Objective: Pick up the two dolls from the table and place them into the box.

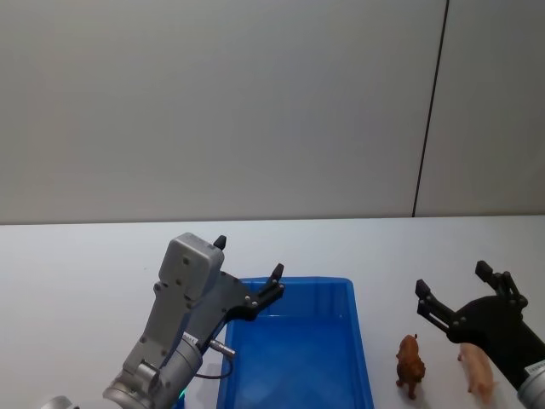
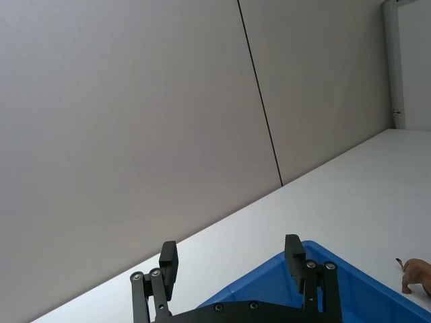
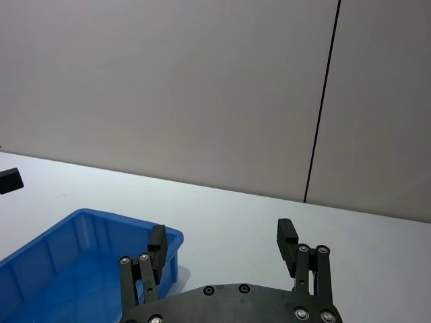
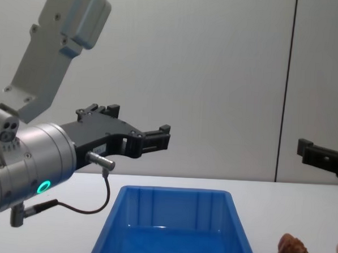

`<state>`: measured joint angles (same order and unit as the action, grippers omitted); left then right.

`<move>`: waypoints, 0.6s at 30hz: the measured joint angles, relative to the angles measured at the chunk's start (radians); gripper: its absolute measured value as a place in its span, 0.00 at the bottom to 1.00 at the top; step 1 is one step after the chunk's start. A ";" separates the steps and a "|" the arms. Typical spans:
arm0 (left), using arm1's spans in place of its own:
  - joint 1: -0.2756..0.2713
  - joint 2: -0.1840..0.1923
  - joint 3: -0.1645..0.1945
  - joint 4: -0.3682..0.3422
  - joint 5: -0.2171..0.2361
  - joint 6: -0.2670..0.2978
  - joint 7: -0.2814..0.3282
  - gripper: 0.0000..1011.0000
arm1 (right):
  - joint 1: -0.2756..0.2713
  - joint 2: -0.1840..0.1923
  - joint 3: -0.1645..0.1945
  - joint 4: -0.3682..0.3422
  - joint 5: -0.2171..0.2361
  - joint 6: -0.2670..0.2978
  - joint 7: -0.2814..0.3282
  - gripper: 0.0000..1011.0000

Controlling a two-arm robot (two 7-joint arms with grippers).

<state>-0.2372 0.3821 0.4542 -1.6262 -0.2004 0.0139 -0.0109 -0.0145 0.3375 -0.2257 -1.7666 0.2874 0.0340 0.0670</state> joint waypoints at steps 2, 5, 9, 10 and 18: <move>0.000 0.000 0.000 0.000 0.000 0.000 0.000 0.99 | 0.000 0.001 0.001 0.001 0.000 0.000 0.000 0.99; 0.000 0.000 0.000 0.000 0.000 0.000 0.000 0.99 | 0.000 0.003 0.003 0.003 0.003 0.001 0.003 0.99; 0.000 0.000 0.000 0.000 0.000 0.000 0.000 0.99 | -0.002 0.014 0.013 0.010 0.018 0.011 0.014 0.99; 0.000 0.000 0.000 0.000 0.000 0.000 0.000 0.99 | -0.002 0.016 0.015 0.011 0.020 0.012 0.015 0.99; 0.000 0.000 0.000 0.000 0.000 0.000 0.000 0.99 | -0.023 0.048 0.039 0.024 0.058 0.044 0.033 0.99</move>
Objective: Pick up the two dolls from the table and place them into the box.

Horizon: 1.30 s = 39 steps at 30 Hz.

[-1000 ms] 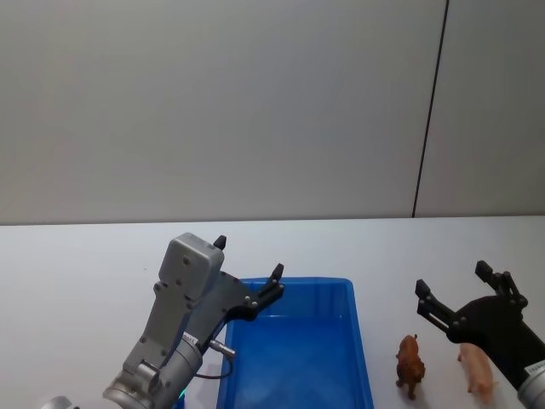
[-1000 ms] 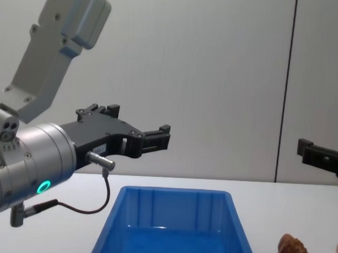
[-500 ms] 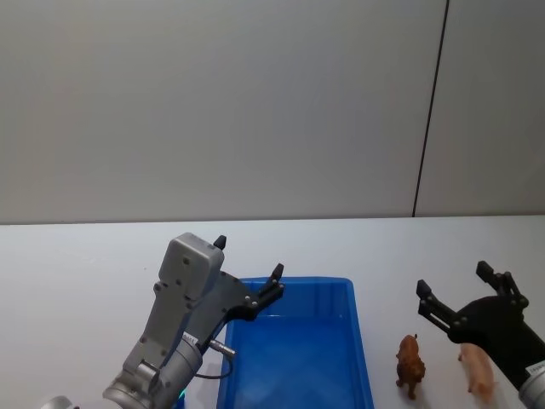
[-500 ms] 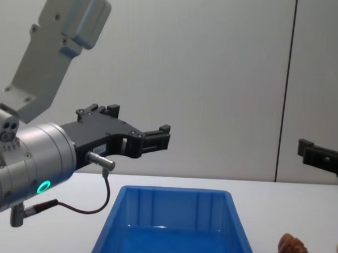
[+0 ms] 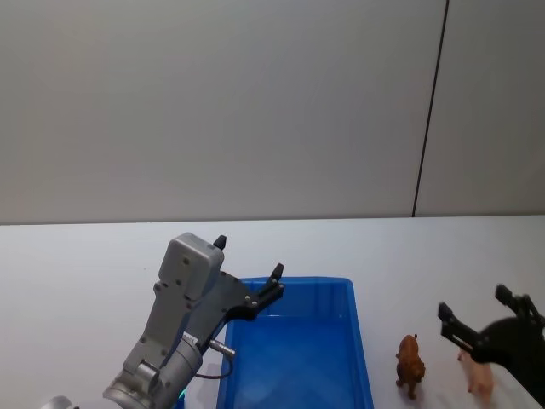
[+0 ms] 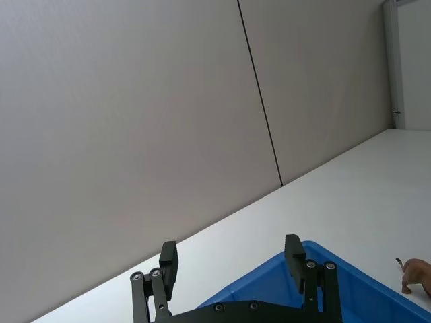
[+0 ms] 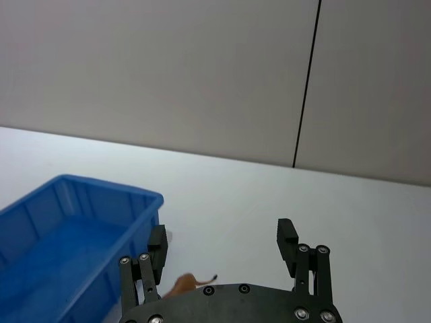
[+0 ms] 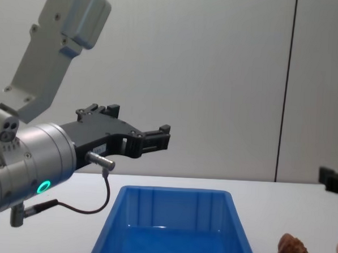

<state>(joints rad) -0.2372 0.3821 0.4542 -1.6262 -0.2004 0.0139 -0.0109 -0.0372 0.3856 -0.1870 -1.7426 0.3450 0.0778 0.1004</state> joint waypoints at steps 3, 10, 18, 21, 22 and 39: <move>0.000 0.000 0.000 0.000 0.000 0.000 0.000 0.99 | -0.012 0.013 0.008 0.004 0.012 0.012 0.004 0.99; 0.000 0.000 0.000 0.000 0.000 0.000 0.000 0.99 | -0.038 0.035 0.022 0.015 0.033 0.045 0.010 0.99; 0.000 0.000 0.000 0.000 0.000 0.000 0.000 0.99 | -0.048 0.040 0.023 0.033 0.033 0.076 0.011 0.99; 0.000 0.000 0.000 0.000 0.000 0.000 0.000 0.99 | -0.047 0.038 0.022 0.046 0.027 0.088 0.011 0.99; 0.000 0.000 0.000 0.000 0.000 0.000 0.000 0.99 | -0.047 0.037 0.021 0.050 0.026 0.091 0.011 0.99; 0.000 0.000 0.000 0.000 0.000 0.000 0.000 0.99 | -0.008 0.001 0.001 0.143 -0.010 0.140 0.013 0.96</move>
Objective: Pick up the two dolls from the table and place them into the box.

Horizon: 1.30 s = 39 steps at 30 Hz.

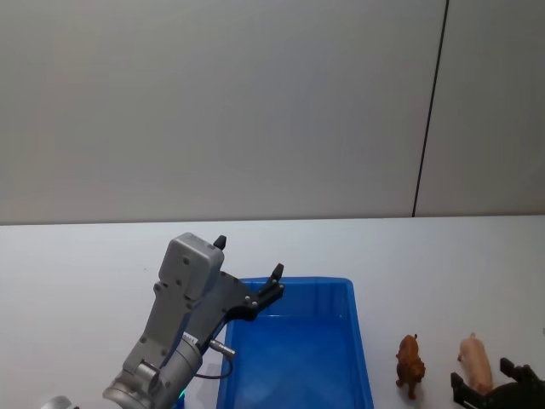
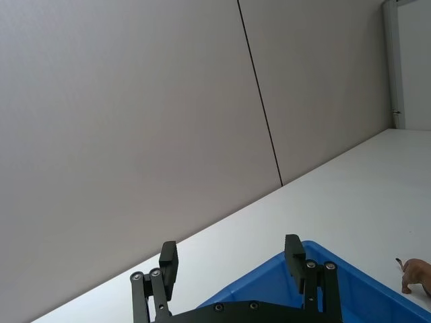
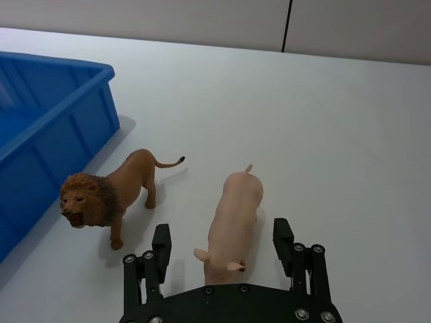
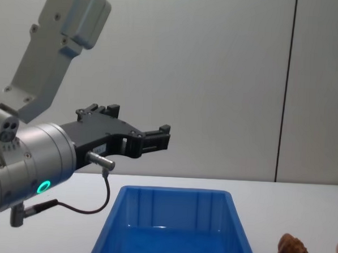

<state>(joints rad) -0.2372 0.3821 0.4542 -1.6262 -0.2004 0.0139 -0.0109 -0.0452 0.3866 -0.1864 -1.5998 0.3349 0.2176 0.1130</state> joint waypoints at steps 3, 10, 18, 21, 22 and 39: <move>0.000 0.000 0.000 0.000 0.000 0.000 0.000 0.99 | 0.009 -0.008 -0.004 0.020 -0.004 0.005 0.002 0.86; 0.000 0.000 0.000 0.000 0.000 0.000 0.000 0.99 | 0.022 -0.019 -0.008 0.046 -0.009 0.010 0.003 0.67; 0.000 0.000 0.000 0.000 0.000 0.000 0.000 0.99 | 0.026 -0.024 -0.008 0.059 -0.018 0.005 -0.004 0.42; 0.000 0.000 0.000 0.000 0.000 0.000 0.000 0.99 | 0.027 -0.025 -0.008 0.059 -0.026 -0.005 -0.009 0.36; 0.000 0.000 0.000 0.000 0.000 0.000 0.000 0.99 | 0.026 -0.025 -0.008 0.058 -0.028 -0.008 -0.010 0.36; 0.000 0.000 0.000 0.000 0.000 0.000 0.000 0.99 | 0.053 -0.024 -0.008 -0.041 -0.082 -0.071 0.046 0.36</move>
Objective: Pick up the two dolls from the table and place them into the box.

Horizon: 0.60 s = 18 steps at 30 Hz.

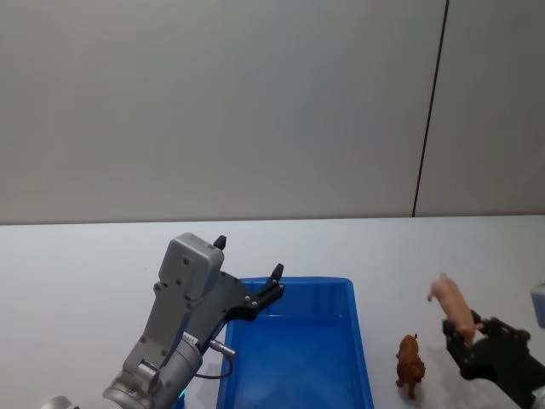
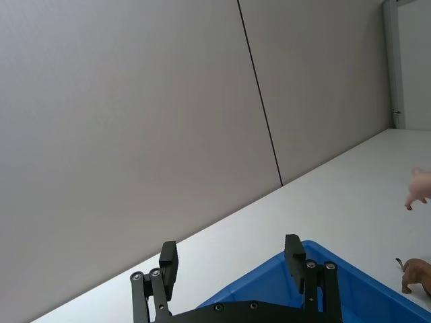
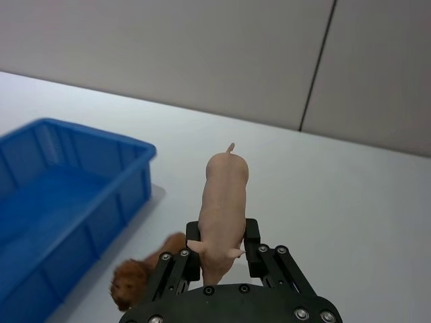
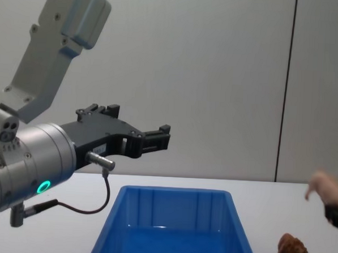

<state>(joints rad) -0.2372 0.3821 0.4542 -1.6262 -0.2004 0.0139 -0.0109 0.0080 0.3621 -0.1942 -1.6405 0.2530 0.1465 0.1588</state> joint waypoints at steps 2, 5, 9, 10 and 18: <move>0.000 0.000 0.000 0.000 0.000 0.000 0.000 0.99 | 0.010 -0.002 -0.001 -0.011 -0.003 0.000 0.024 0.36; 0.000 0.000 0.000 0.000 0.000 0.000 0.000 0.99 | 0.028 -0.006 -0.004 -0.023 -0.006 0.006 0.056 0.36; 0.000 0.000 0.000 0.000 0.000 0.000 0.000 0.99 | 0.052 -0.015 -0.010 -0.033 -0.010 0.020 0.100 0.36; 0.000 0.000 0.000 0.000 0.000 0.000 0.000 0.99 | 0.059 -0.017 -0.011 -0.034 -0.011 0.024 0.109 0.36; 0.000 0.000 0.000 0.000 0.000 0.000 0.000 0.99 | 0.125 -0.049 -0.033 -0.026 -0.024 0.071 0.211 0.36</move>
<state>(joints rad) -0.2372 0.3821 0.4542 -1.6262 -0.2004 0.0139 -0.0110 0.1334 0.3127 -0.2276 -1.6667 0.2291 0.2177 0.3702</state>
